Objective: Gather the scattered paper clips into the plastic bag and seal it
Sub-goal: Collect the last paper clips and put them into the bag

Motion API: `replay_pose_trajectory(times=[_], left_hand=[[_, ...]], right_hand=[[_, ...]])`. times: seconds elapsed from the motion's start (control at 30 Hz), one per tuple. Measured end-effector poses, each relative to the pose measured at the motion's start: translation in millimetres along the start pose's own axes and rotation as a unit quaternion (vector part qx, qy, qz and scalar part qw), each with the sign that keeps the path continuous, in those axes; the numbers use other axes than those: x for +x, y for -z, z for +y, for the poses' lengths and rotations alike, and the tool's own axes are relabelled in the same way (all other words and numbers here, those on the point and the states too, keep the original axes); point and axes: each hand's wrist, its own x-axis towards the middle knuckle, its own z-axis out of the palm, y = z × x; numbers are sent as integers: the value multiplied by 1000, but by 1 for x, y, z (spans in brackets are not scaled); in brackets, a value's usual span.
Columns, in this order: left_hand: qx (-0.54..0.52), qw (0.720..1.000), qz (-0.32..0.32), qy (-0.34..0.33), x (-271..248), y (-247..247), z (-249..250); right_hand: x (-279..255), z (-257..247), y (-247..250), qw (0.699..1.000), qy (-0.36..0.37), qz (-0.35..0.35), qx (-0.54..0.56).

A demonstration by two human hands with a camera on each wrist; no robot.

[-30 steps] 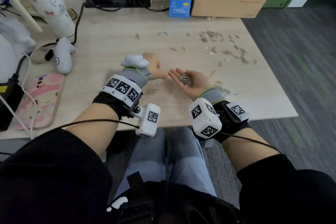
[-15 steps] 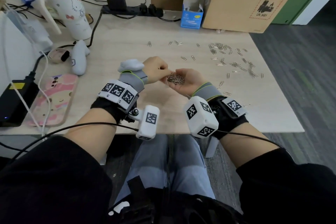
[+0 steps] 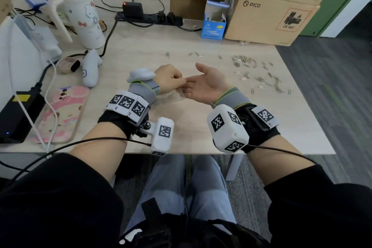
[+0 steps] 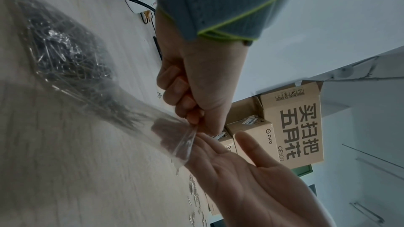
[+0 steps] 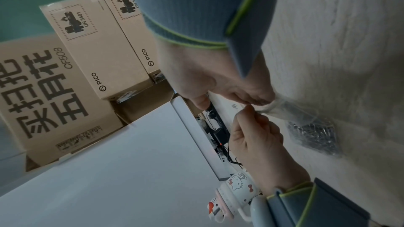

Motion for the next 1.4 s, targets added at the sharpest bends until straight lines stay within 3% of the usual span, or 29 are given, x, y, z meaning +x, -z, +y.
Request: replay_pose_trajectory(times=[0.13,0.3,0.57,0.7,0.87,0.97,1.07,1.23,1.33,1.4], left_hand=[[-13,1000,13,-10,-3,2,-1],[-43,999,10,9,-3,-3,-6],[-16,998,-63,2,8,-11,-2],[-53,998,-20,1,29,-11,3],[-127,987,94,42,70,-15,-2],[-83,986,127,74,96,-20,-8],[-42,983,146,101,123,-23,-15],[58,968,143,199,156,-35,-24],[101,963,124,216,166,-42,-29],[118,963,94,224,175,-48,-33]], right_hand=[[-1,1,2,1000,15,-3,-12],[1,6,13,997,46,47,-29],[0,6,43,985,110,119,-60],[0,-12,55,977,137,147,-72],[11,-41,79,958,176,201,-101],[22,-57,96,938,202,256,-114],[37,-76,115,901,217,330,-179],[55,-106,145,778,223,473,-347],[64,-117,164,685,184,506,-490],[72,-123,175,655,142,502,-547]])
